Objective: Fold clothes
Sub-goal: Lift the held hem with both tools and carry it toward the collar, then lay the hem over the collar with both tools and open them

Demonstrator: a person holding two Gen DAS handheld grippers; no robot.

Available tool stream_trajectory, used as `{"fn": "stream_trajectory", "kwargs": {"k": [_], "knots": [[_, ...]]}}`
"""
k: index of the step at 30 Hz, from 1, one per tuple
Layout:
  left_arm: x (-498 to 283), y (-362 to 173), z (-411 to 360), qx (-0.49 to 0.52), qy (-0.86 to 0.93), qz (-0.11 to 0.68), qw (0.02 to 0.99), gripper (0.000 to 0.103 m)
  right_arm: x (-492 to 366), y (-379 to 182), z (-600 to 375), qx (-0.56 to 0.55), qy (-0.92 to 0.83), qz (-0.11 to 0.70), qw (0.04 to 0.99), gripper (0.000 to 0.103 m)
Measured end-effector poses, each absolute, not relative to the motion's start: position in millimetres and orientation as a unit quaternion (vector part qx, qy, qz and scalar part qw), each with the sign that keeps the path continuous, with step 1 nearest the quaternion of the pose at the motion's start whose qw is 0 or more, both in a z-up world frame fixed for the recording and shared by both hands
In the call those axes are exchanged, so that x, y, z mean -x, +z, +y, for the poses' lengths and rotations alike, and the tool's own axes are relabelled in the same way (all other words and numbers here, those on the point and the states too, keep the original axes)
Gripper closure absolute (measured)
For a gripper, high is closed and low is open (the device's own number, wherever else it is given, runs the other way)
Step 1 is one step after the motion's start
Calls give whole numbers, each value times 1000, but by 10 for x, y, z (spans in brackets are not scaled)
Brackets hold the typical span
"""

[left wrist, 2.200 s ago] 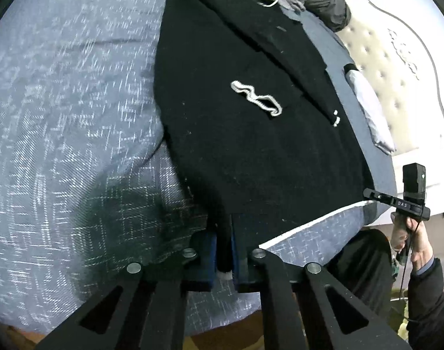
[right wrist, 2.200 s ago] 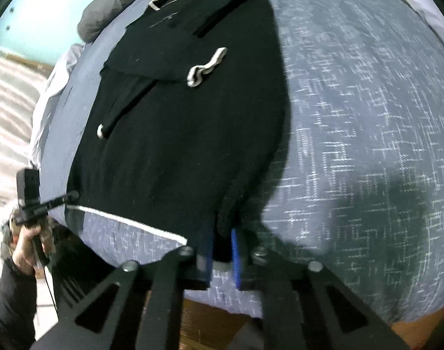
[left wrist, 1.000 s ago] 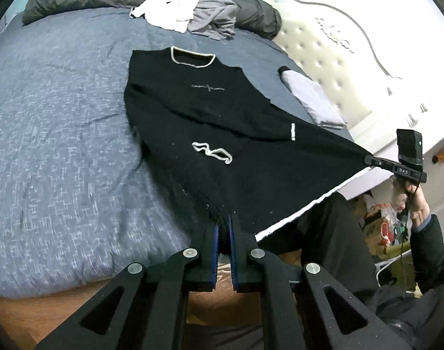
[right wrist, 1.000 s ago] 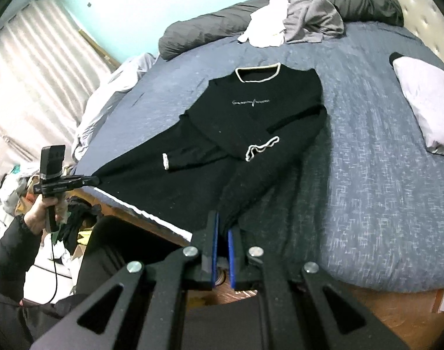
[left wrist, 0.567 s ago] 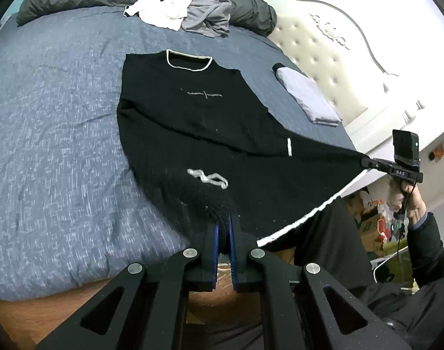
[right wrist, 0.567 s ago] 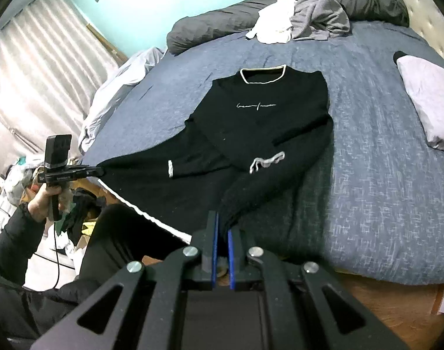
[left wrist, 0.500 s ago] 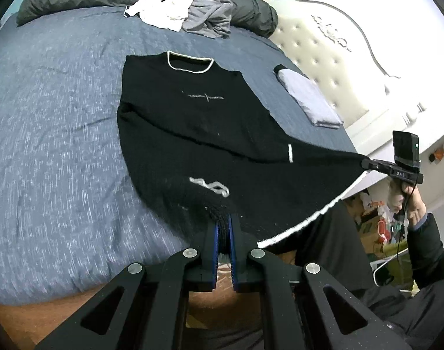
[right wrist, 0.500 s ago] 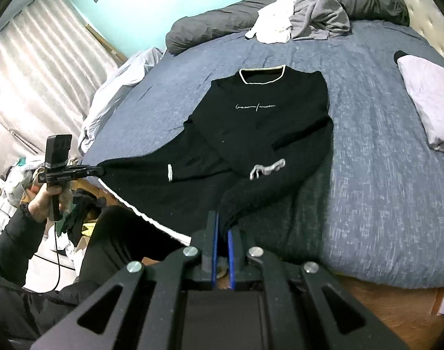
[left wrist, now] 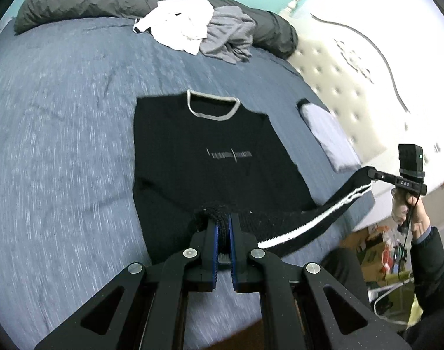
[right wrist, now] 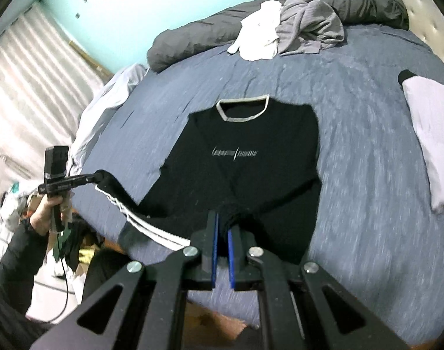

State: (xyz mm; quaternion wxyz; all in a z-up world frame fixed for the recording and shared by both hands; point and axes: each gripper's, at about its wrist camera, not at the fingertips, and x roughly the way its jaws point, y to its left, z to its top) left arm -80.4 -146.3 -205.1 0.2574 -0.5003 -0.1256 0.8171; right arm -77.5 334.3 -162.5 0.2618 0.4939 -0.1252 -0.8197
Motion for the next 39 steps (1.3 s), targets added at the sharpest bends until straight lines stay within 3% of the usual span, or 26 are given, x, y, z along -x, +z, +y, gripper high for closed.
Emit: {"fn": "stream_trajectory", "kwargs": {"k": [17, 31, 34, 35, 36, 37, 39], "knots": [[2982, -2657, -1583, 513, 808, -180, 226, 96, 3102, -2275, 3429, -530, -806, -155, 212, 98], [3611, -3451, -1605, 543, 785, -226, 194, 93, 3824, -3129, 3466, -545, -805, -171, 162, 98], [3588, -3444, -1634, 534, 788, -242, 189, 86, 3841, -3179, 3470, -532, -814, -178, 150, 97], [3571, -3406, -1654, 526, 793, -245, 185, 74, 3832, -3153, 3469, -526, -818, -177, 149, 96], [3551, -3350, -1692, 516, 800, -250, 179, 51, 3821, -3121, 3467, -520, -823, -175, 149, 96], [3530, -3293, -1735, 504, 806, -257, 175, 45, 3810, -3090, 3465, -513, -827, -174, 149, 93], [3493, -3190, -1790, 490, 815, -260, 171, 44, 3782, -3007, 3509, -498, -837, -177, 139, 75]]}}
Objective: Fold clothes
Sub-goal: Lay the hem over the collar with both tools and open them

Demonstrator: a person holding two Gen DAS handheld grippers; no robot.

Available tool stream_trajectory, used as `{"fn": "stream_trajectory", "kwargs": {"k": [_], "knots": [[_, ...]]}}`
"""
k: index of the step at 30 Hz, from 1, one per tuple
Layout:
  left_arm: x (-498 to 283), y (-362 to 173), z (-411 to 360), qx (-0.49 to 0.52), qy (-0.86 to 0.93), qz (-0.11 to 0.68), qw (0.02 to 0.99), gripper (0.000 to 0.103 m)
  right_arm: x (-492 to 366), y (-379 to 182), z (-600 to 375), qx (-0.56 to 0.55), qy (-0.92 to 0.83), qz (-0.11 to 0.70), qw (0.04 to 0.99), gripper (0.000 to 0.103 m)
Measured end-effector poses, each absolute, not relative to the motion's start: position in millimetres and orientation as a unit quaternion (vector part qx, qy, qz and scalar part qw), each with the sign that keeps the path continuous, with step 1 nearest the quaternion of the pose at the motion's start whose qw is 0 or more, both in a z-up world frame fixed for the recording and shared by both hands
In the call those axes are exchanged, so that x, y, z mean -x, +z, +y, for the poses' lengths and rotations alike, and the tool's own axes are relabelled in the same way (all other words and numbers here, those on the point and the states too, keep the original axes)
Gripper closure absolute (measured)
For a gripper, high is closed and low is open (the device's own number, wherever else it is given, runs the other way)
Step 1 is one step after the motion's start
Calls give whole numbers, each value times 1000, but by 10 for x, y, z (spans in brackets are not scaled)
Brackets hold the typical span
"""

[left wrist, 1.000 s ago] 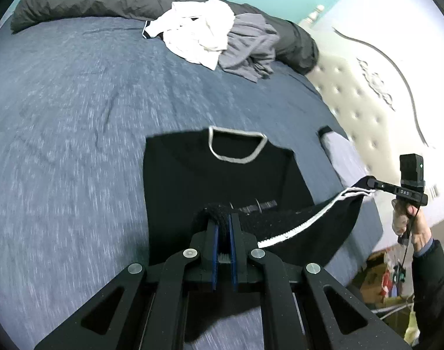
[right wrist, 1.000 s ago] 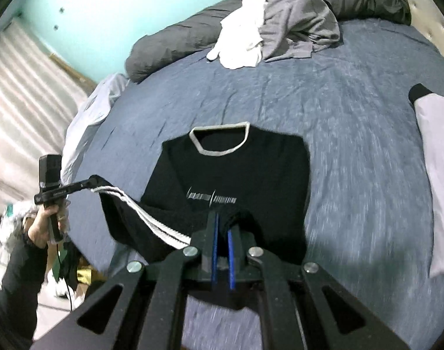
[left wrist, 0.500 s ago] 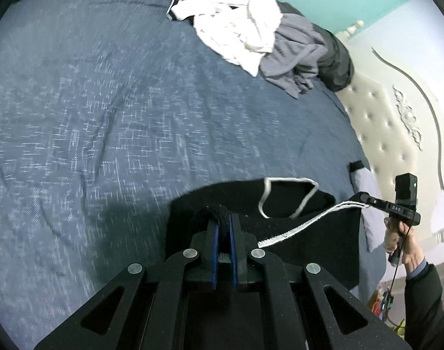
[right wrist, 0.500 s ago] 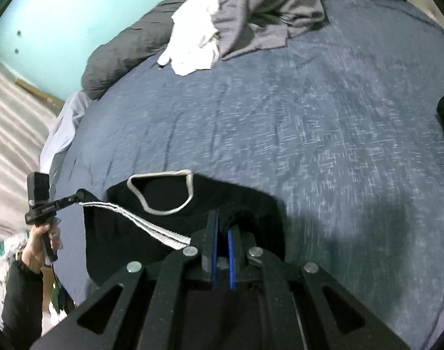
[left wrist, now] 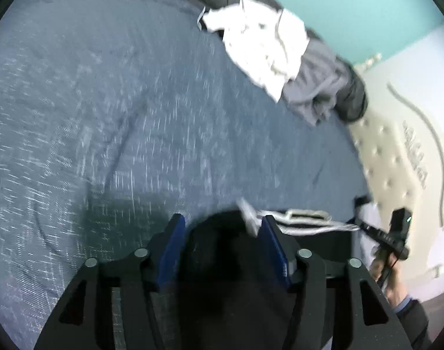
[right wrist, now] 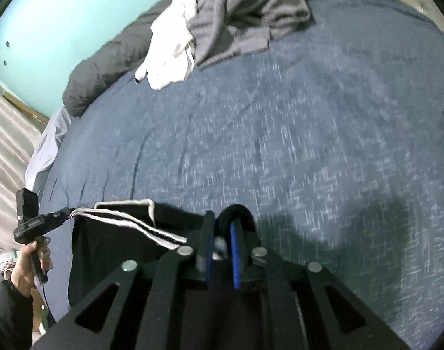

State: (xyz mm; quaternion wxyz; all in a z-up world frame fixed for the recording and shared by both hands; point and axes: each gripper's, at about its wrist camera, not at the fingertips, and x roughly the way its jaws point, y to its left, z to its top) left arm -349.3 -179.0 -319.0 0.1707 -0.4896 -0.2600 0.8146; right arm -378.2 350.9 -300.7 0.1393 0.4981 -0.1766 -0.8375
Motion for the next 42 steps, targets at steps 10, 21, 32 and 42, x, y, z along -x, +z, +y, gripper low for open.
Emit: {"fn": "stream_trajectory", "kwargs": {"k": [10, 21, 32, 42], "knots": [[3376, -3236, -1600, 496, 838, -162, 162, 44, 3550, -2790, 3419, -472, -863, -105, 144, 46], [3516, -3648, -1641, 504, 828, -180, 168, 81, 3673, -3342, 3308, -505, -851, -71, 121, 71], [3416, -3247, -1678, 461, 859, -158, 156, 96, 3548, -2972, 3413, -428, -897, -55, 97, 98], [3587, -3499, -1605, 484, 849, -161, 134, 93, 3776, -3307, 3375, -483, -873, -32, 56, 98]]}}
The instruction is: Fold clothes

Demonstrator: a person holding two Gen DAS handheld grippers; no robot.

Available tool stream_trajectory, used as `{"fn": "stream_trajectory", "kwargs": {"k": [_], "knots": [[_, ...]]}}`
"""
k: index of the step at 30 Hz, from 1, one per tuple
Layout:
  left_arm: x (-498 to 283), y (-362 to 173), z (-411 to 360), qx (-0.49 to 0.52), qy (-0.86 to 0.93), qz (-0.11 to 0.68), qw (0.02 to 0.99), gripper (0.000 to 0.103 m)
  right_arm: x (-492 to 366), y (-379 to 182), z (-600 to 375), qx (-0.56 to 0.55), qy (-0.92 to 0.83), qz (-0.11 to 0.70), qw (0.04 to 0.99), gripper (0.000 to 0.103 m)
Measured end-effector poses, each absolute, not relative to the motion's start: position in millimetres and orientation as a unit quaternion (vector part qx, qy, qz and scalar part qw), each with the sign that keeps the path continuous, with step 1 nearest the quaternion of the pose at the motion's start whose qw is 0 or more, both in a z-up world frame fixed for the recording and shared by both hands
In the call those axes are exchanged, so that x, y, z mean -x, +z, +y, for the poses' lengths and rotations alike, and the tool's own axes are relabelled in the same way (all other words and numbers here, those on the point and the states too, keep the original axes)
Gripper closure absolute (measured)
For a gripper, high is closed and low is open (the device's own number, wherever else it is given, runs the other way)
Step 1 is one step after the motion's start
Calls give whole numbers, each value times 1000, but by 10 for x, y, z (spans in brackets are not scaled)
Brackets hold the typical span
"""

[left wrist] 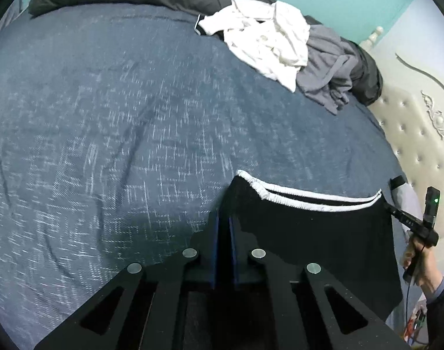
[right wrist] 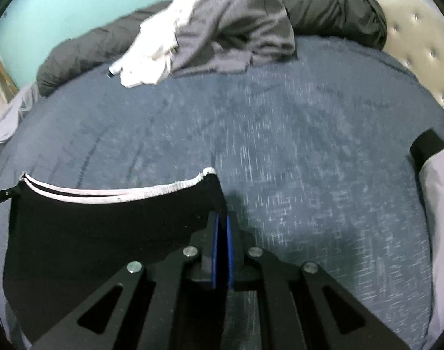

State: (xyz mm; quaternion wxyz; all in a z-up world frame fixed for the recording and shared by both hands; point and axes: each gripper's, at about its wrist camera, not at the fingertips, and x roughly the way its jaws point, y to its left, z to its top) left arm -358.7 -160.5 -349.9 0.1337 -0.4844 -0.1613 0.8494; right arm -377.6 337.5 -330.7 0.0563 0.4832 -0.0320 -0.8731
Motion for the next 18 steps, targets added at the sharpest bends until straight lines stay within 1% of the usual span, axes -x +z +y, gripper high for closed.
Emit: {"fn": "stream_trajectory", "kwargs": {"k": [2, 3, 4, 5, 6, 8, 9, 14, 18], "knots": [[3577, -3529, -1604, 484, 849, -166, 133, 93, 3774, -3340, 3383, -487, -871, -36, 55, 98], [3559, -3527, -1612, 484, 848, -169, 133, 91, 3748, -3313, 3394, -484, -873, -36, 52, 98], [3525, -3506, -1629, 484, 848, -171, 135, 89, 3722, -3286, 3404, -481, -875, -37, 48, 94], [3492, -3486, -1645, 483, 847, -174, 136, 83, 3696, -3259, 3414, -478, -876, -38, 45, 87], [3431, -3450, -1674, 480, 847, -179, 139, 75, 3670, -3233, 3425, -475, -878, -39, 42, 84], [3251, -3349, -1737, 468, 852, -188, 136, 63, 3564, -3129, 3432, -465, -883, -46, 42, 83], [3158, -3298, -1759, 463, 854, -195, 134, 61, 3470, -3039, 3425, -457, -886, -53, 48, 83], [2640, -3131, -1736, 447, 856, -224, 134, 61, 2875, -2730, 3164, -430, -891, -97, 110, 83], [2178, -3063, -1518, 443, 854, -224, 155, 61, 2325, -2743, 2746, -433, -875, -145, 163, 83]]}}
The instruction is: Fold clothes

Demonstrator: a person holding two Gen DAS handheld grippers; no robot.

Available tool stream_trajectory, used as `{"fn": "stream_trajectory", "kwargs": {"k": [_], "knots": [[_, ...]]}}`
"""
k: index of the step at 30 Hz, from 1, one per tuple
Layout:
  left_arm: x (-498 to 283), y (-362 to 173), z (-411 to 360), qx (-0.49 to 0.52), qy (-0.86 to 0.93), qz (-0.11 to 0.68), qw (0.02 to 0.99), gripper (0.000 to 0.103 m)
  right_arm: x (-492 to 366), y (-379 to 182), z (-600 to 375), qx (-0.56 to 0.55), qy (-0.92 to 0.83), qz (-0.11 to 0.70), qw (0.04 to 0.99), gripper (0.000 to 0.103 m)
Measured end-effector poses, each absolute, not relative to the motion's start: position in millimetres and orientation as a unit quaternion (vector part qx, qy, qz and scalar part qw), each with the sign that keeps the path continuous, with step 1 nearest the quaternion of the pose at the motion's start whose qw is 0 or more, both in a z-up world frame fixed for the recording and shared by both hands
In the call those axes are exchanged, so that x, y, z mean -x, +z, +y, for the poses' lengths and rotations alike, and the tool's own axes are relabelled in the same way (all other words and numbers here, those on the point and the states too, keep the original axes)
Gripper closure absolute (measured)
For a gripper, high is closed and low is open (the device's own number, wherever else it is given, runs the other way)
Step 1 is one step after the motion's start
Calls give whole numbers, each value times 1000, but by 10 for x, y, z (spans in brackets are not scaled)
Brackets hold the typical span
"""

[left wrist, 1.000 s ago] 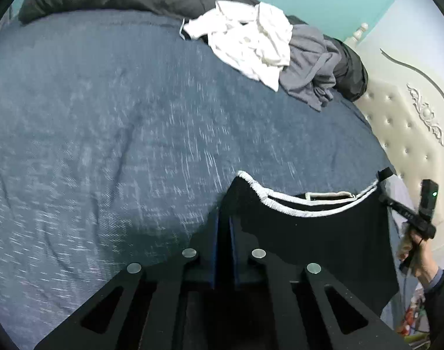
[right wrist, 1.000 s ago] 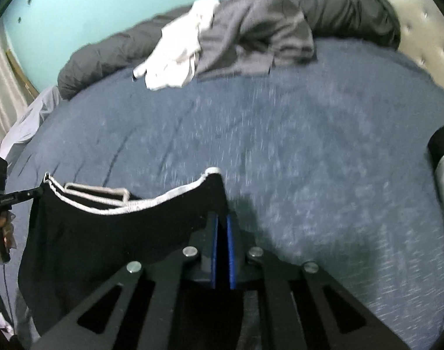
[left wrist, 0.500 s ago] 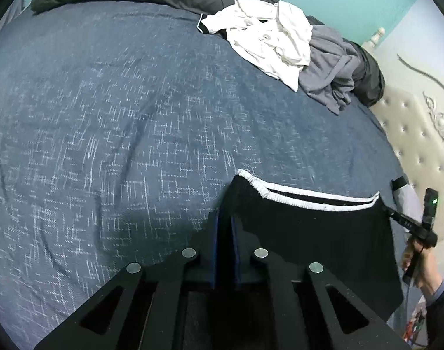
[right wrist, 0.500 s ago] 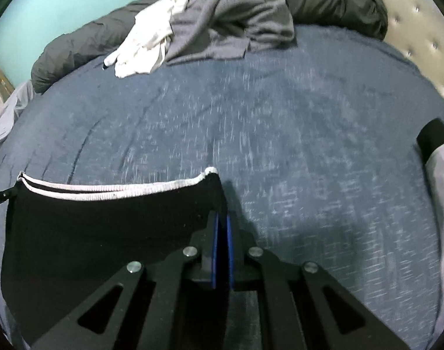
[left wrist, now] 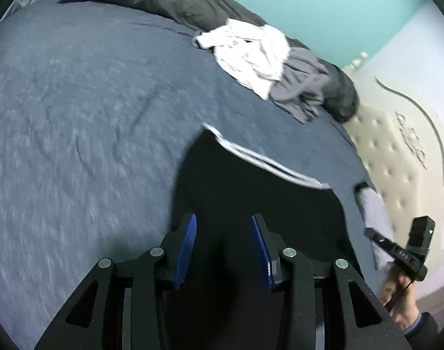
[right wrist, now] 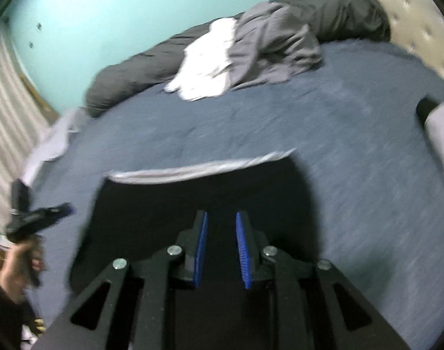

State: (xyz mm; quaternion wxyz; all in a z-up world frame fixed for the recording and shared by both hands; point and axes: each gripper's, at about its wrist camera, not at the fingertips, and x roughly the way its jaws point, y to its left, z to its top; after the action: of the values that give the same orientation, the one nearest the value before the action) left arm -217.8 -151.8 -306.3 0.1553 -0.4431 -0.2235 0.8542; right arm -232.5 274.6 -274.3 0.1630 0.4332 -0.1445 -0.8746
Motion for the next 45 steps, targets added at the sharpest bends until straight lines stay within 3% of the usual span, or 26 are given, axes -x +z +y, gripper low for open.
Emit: {"fn": "stream_trajectory", "kwargs": {"k": [12, 16, 19, 30, 45], "knots": [[1323, -3237, -1281, 429, 863, -212, 163, 61, 1597, -3279, 1713, -493, -833, -163, 192, 87], [1259, -3390, -1270, 440, 856, -213, 171, 61, 1593, -3484, 1577, -507, -835, -126, 173, 88], [1239, -3454, -1242, 445, 852, -210, 179, 61, 1611, -3641, 1565, -516, -832, -127, 161, 95], [1221, -3483, -1325, 433, 854, -227, 180, 58, 1490, -3419, 1550, -500, -847, -114, 141, 96], [1175, -3423, -1426, 423, 853, -242, 186, 57, 1239, -3592, 1301, -526, -837, -54, 138, 96]]}}
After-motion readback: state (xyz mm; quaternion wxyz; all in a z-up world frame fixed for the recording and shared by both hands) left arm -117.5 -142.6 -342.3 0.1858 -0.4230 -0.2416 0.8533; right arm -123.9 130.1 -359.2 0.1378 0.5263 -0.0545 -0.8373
